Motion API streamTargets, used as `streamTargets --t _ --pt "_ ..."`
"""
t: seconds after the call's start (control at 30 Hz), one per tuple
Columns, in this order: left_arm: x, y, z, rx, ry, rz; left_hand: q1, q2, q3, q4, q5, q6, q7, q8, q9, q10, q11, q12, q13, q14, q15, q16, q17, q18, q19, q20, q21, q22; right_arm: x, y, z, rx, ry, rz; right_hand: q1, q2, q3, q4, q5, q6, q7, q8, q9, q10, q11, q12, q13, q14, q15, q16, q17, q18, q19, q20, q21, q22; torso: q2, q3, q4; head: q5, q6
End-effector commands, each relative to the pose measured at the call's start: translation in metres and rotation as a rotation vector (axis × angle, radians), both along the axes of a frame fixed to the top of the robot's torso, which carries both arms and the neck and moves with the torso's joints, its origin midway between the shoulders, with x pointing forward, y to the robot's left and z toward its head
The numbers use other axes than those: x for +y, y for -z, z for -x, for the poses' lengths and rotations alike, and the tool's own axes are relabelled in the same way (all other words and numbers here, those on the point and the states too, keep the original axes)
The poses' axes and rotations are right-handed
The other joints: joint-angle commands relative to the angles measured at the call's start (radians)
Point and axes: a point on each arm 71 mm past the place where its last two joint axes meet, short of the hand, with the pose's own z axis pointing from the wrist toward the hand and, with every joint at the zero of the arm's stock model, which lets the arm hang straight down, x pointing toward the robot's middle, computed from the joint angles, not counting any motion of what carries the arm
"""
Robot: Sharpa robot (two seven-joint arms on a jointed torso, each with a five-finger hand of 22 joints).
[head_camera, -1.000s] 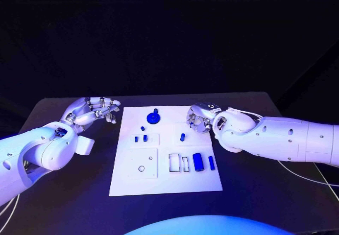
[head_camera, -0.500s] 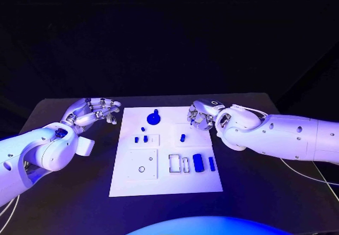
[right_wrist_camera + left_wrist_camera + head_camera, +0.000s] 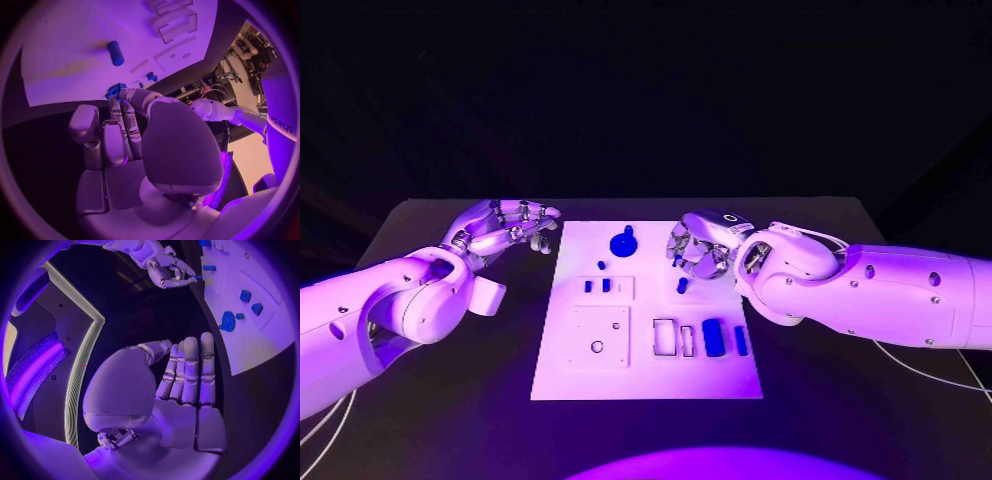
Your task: Assemble the parts on the task board
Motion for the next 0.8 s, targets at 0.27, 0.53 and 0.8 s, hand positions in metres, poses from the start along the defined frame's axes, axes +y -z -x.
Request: streamTargets --t 0.27,0.53,0.8 --pt "-0.006 -0.001 0.000 -0.010 0.014 0.007 0.006 0.003 -0.007 0.001 0.002 -0.004 0.001 -0.003 -0.001 0.007 0.003 -0.007 -0.001 0.010 0.000 -0.006 -0.001 0.014 0.007 -0.001 -0.004 -0.001 0.056 0.004 0.012 -0.019 -0.177 0.007 -0.001 0.012 0.003 -0.005 0.007 0.005 0.002 0.004 0.001 0.088 -0.082 0.000 0.020 0.013 -0.006 0.003 -0.001 -0.018 0.008 -0.001 0.000 0.074 -0.003 0.0010 -0.0008 0.078 -0.013" --pt "-0.011 0.000 -0.001 -0.007 0.025 0.011 0.005 0.003 -0.008 0.003 0.002 -0.004 0.001 -0.004 -0.002 0.007 0.003 -0.008 -0.003 0.011 0.000 -0.007 -0.002 0.014 0.008 -0.001 -0.005 -0.003 0.090 0.017 0.022 0.008 -0.267 0.011 -0.004 0.013 0.008 -0.009 0.007 0.002 0.004 0.002 0.002 0.087 -0.080 -0.004 0.020 0.013 -0.006 0.002 -0.003 -0.017 0.005 -0.001 -0.005 0.073 -0.004 0.0011 0.0004 0.131 -0.036" --pt "-0.015 0.000 -0.001 -0.001 0.034 0.011 0.007 0.004 -0.008 0.002 0.002 -0.003 0.001 -0.003 -0.002 0.007 0.003 -0.008 -0.003 0.011 0.000 -0.008 -0.002 0.014 0.008 -0.001 -0.006 -0.003 0.104 0.030 0.026 0.029 -0.295 0.009 -0.004 0.014 0.009 -0.011 0.007 0.001 0.004 0.002 0.002 0.087 -0.080 -0.005 0.020 0.013 -0.005 0.005 0.002 -0.017 0.004 -0.001 -0.006 0.073 -0.003 -0.0012 -0.0004 0.166 -0.049"
